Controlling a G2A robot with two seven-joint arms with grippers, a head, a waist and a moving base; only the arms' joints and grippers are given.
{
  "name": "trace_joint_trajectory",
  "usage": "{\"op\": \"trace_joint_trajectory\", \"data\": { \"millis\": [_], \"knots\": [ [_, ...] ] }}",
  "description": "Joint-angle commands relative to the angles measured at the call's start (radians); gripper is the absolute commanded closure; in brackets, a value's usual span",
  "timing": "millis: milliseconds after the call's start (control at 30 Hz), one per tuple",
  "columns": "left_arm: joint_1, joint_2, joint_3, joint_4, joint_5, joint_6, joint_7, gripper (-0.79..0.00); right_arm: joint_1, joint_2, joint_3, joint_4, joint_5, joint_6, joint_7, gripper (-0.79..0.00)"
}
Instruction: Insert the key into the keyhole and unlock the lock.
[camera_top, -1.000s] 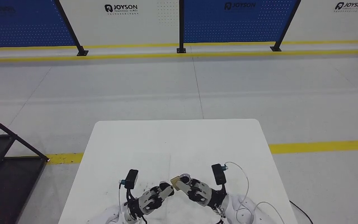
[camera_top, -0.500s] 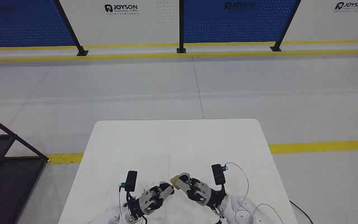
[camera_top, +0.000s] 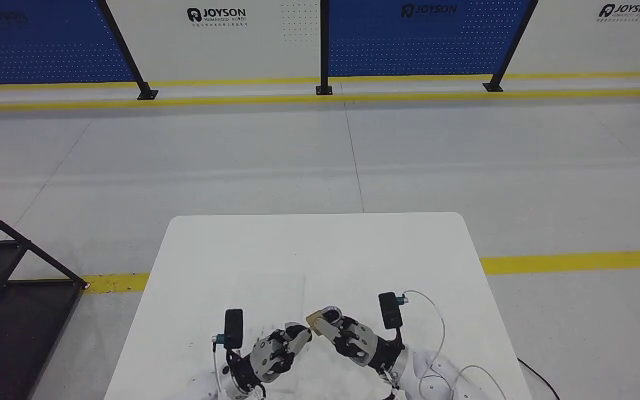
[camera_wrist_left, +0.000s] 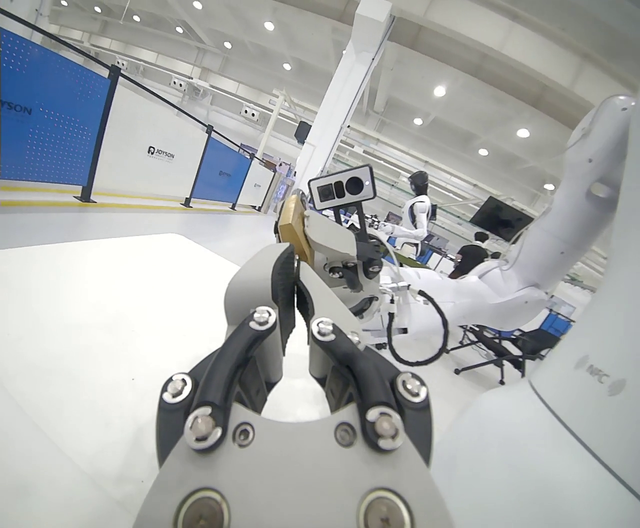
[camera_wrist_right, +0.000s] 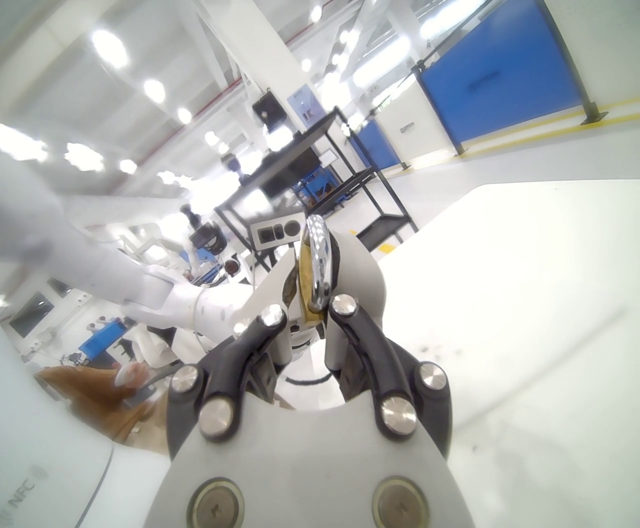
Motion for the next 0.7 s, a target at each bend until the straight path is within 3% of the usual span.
{"op": "trace_joint_trajectory", "data": {
  "millis": [0, 667],
  "knots": [
    [0.004, -0.002, -0.004, -0.004, 0.022, 0.031, 0.009, 0.000, 0.000, 0.000, 0.000, -0.001, 0.002, 0.004, 0.002, 0.000],
    [0.052, -0.020, -0.025, -0.037, 0.258, 0.388, 0.119, 0.000, 0.001, 0.001, -0.002, -0.006, 0.035, 0.038, 0.013, 0.000]
  ]
}}
